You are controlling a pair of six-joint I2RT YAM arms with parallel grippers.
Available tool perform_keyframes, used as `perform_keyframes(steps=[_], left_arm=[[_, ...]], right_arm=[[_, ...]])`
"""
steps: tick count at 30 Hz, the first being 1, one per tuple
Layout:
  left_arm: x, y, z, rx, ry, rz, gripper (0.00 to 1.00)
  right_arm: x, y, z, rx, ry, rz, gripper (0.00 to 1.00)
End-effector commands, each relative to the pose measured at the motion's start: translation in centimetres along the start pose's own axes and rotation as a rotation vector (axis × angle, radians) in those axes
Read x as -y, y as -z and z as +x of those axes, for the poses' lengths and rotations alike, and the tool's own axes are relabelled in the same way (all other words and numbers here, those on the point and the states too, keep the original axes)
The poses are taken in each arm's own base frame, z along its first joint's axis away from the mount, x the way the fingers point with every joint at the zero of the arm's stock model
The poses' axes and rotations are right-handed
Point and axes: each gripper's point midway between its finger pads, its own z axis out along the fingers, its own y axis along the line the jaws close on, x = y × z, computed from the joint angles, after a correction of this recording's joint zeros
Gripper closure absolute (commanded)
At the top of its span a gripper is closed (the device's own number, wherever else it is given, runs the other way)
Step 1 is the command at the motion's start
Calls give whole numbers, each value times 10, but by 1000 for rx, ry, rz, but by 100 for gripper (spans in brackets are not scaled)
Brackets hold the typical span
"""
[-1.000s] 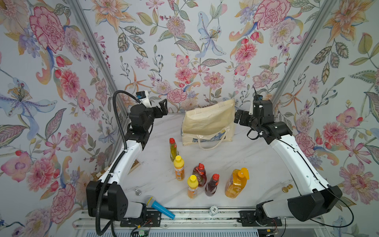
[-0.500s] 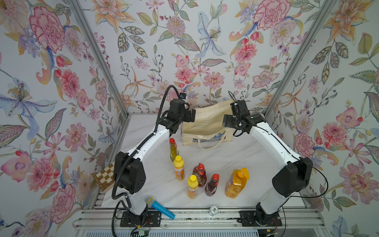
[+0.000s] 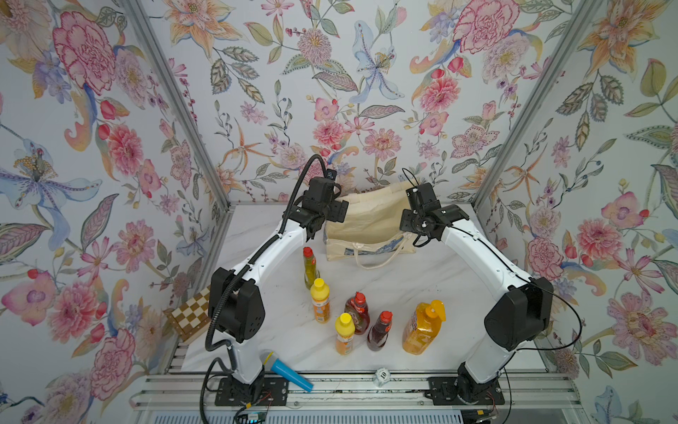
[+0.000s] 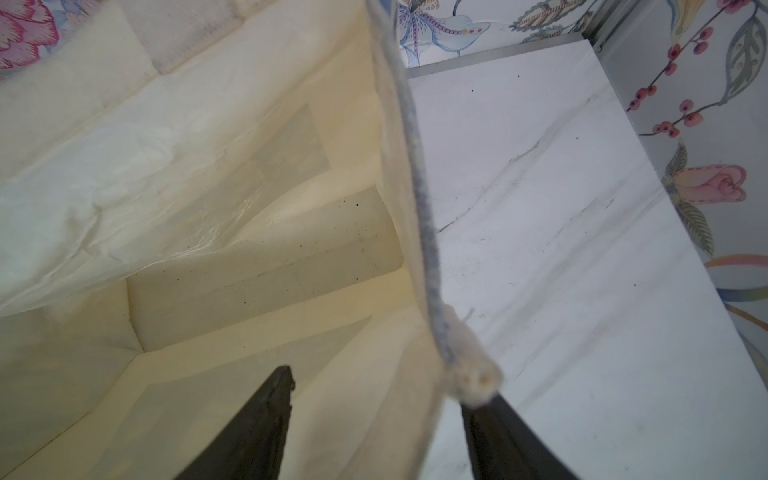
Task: Pack dish soap into the shopping bag
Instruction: Adjust the shopping bag at the center of the board.
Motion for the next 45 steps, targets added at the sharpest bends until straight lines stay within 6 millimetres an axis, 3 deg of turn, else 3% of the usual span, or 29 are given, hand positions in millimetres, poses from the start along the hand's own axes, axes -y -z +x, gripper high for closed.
perform_keyframes(steps=[1,6,9,13,17,22,29,32,38,42,45], left_arm=[[9,24,-16,21,-41,55,1],[5,14,6,-68,-104,20,4],[8,8,9,-82,-109,29,13],[9,2,-2,-54,-97,21,38],[9,-1,-15,-24,-62,-1,76],[7,5,-33,24,13,-34,100],[-19,25,-53,104,186,-159,100],[-21,31,-56,123,221,-176,100],[11,38,-56,119,209,-92,100],[33,35,-46,105,210,-6,100],[40,35,-38,100,218,31,89]], right_arm=[[8,12,3,7,-11,14,38],[8,15,5,5,-12,6,43],[7,17,5,6,-7,2,49],[7,21,7,8,-7,-7,65],[11,32,7,21,-10,-14,86],[26,46,11,11,4,15,100],[47,68,30,-46,51,55,100],[53,78,46,-82,64,46,100],[53,98,69,-135,85,18,100],[55,96,75,-130,78,42,100],[51,87,79,-129,81,48,92]])
